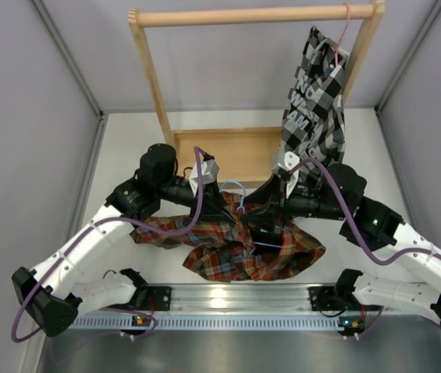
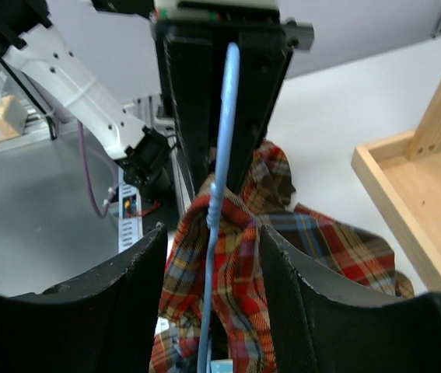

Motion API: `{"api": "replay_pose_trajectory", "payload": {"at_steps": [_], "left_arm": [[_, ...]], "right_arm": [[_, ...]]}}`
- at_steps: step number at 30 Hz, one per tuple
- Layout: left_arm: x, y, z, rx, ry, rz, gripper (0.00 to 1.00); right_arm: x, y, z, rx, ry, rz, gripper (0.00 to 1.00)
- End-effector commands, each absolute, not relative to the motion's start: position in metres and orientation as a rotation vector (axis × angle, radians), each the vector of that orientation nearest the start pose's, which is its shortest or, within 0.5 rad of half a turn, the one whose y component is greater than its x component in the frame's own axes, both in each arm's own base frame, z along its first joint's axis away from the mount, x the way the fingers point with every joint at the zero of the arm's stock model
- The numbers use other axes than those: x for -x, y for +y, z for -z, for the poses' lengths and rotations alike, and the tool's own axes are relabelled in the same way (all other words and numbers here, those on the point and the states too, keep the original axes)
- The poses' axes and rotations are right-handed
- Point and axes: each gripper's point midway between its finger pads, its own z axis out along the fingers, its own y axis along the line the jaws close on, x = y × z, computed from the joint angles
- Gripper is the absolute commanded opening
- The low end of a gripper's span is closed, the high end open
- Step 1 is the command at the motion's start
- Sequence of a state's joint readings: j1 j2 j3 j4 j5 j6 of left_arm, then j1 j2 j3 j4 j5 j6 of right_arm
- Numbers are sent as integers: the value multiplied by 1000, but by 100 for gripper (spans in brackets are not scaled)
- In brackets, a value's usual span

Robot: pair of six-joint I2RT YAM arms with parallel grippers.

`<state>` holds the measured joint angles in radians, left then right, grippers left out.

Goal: Place the shirt on the hanger

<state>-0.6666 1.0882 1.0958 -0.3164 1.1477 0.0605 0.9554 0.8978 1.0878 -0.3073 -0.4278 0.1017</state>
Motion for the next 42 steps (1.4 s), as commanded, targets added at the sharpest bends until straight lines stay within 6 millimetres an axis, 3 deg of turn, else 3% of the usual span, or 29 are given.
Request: {"api": "replay_pose_trajectory", "payload": {"at_steps": [1, 8, 14, 18, 25, 28, 29, 30, 31, 32, 33, 34, 36, 38, 40, 42], "left_arm": [[-104, -290, -339, -1456, 1214, 1473, 0], [-102, -291, -335, -1469, 1219, 1503, 0], [-98, -288, -335, -1477, 1205, 1508, 0], [-101, -289, -330, -1458, 1233, 1484, 0], [-113, -291, -323, -1420, 1278, 1419, 0], [-123, -293, -323, -1378, 1325, 1377, 44], [-135, -294, -323, -1324, 1368, 1311, 79], [-141, -293, -323, -1298, 1386, 1272, 98], [-145, -288, -329, -1261, 1386, 1219, 98], [-164, -283, -333, -1152, 1452, 1117, 98], [-170, -278, -339, -1096, 1464, 1067, 98], [-169, -267, -356, -1039, 1432, 1016, 98], [-182, -248, -364, -912, 1444, 895, 98], [-175, -227, -380, -837, 1391, 833, 98], [-184, -206, -367, -738, 1429, 734, 98], [-183, -177, -369, -560, 1441, 682, 98]], "right_arm": [[-106, 305, -398, 1052, 1260, -1196, 49], [-112, 315, -395, 1028, 1242, -1220, 40], [-116, 325, -399, 1017, 1219, -1244, 25], [-117, 325, -404, 1002, 1203, -1243, 0], [-112, 317, -406, 1000, 1173, -1234, 0], [-111, 314, -407, 994, 1169, -1229, 0], [-112, 311, -408, 990, 1164, -1212, 0], [-114, 309, -408, 981, 1168, -1198, 0], [-120, 307, -401, 965, 1198, -1165, 0], [-121, 301, -403, 958, 1187, -1135, 0], [-124, 298, -401, 950, 1195, -1112, 0], [-129, 295, -398, 926, 1208, -1083, 0], [-131, 288, -392, 917, 1237, -1058, 0], [-131, 280, -394, 893, 1238, -1043, 0], [-132, 270, -402, 851, 1229, -1018, 0], [-132, 263, -407, 827, 1233, -1001, 0]]}}
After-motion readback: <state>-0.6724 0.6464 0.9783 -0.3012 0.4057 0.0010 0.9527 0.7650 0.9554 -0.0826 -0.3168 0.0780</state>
